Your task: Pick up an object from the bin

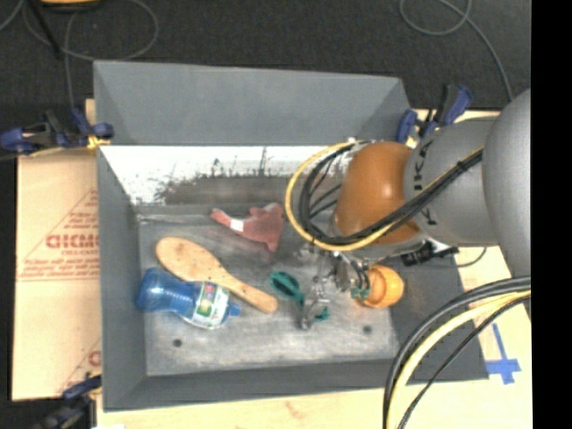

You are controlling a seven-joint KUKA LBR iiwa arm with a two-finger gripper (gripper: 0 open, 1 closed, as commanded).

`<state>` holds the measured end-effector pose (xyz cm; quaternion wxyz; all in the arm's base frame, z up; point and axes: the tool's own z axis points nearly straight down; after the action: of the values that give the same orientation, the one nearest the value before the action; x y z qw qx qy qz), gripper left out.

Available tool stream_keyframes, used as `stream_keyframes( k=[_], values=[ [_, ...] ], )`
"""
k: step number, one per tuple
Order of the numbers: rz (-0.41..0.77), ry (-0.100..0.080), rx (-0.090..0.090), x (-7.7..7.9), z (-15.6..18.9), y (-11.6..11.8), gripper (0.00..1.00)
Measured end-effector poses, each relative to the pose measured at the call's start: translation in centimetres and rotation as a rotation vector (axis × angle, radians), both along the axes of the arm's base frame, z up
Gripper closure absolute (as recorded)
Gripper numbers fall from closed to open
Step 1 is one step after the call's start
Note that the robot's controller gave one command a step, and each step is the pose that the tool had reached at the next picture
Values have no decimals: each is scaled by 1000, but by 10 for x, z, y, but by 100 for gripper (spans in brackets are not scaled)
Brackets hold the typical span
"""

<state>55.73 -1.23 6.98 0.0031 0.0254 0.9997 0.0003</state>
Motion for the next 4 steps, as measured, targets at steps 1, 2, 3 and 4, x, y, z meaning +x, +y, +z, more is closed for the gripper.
stream_keyframes(
  k=[1,2,3,4],
  values=[
    [-183,5,1,-12,22,16,0],
    [-62,3,-1,-4,12,6,0],
    [-260,-6,2,-13,5,5,100],
    [-260,-6,2,-13,4,5,100]
  ],
)
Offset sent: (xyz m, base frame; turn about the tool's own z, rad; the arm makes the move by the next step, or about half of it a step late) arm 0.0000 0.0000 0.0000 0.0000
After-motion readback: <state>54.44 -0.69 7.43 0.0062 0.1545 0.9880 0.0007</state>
